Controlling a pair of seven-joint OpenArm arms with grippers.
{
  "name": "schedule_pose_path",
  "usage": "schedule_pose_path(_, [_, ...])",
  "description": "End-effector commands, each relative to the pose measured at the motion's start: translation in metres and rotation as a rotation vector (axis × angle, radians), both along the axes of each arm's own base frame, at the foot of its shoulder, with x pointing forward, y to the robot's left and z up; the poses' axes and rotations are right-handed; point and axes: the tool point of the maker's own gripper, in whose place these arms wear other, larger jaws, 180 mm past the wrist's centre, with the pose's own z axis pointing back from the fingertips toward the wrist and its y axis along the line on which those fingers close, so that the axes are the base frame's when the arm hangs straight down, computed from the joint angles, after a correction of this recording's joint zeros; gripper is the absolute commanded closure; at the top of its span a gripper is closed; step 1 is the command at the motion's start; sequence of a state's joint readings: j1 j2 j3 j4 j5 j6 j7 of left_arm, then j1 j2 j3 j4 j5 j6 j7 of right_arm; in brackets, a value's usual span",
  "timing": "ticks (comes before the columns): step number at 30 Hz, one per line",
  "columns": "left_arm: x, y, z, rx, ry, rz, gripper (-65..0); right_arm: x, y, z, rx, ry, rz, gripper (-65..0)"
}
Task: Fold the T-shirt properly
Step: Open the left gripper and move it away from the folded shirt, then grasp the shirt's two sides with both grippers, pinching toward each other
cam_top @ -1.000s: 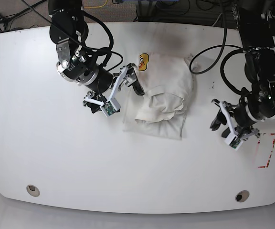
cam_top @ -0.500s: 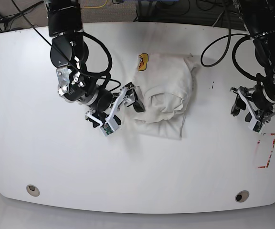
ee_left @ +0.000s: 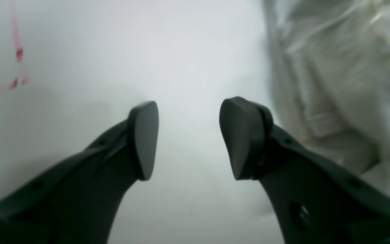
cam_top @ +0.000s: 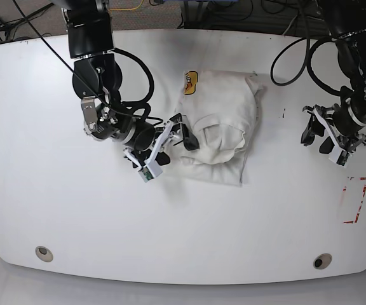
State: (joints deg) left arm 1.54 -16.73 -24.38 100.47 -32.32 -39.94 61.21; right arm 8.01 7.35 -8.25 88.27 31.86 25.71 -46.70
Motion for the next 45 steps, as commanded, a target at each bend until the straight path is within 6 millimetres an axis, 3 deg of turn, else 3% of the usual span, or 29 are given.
schedule_pose_path(1, [0.008,-0.007,0.01,-0.043,-0.041,-0.008,-31.2,0.01,0.007,0.01,0.037,-0.03,0.016,-53.1])
schedule_pose_path(7, [0.01,-0.017,0.007,-0.118,-0.042,-0.011,-31.7,0.006,0.013,0.007,0.057,-0.026,0.022,-53.1])
schedule_pose_path(11, [0.027,-0.031,0.005,-0.213,-0.049,0.001,-31.7,0.007,0.017,-0.003,0.072,0.007,0.014,-50.3])
schedule_pose_path(14, [0.037,-0.039,0.003,-0.26,-0.048,0.007,-31.7,0.012,0.017,-0.004,0.079,0.006,0.005,-41.5])
schedule_pose_path(18, [0.042,-0.043,-0.007,-0.299,-0.021,0.019,-31.8,0.011,0.015,-0.009,0.077,0.019,0.002,-24.1])
schedule_pose_path(23, [0.066,-0.079,-0.013,-0.407,0.01,-0.018,-31.8,0.015,0.015,-0.012,0.075,0.032,-0.002,-4.0])
schedule_pose_path(25, [0.066,-0.086,-0.015,-0.411,0.023,-0.038,-31.8,0.013,0.016,-0.008,0.081,0.018,0.002,0.0])
schedule_pose_path(30, [0.065,-0.108,-0.032,-0.451,0.085,-0.066,-32.1,0.01,0.016,-0.003,0.08,-0.001,0.005,0.0])
schedule_pose_path(34, [0.073,-0.128,-0.028,-0.474,0.093,-0.106,-36.3,0.011,0.016,0.003,0.081,-0.016,0.008,0.0])
schedule_pose_path(41, [0.059,-0.141,-0.044,-0.468,0.144,-0.136,-38.2,0.007,0.017,0.006,0.081,-0.025,0.007,0.0])
schedule_pose_path(45, [0.058,-0.157,-0.036,-0.463,0.134,-0.197,-38.2,0.006,0.017,0.004,0.079,-0.019,0.008,0.0])
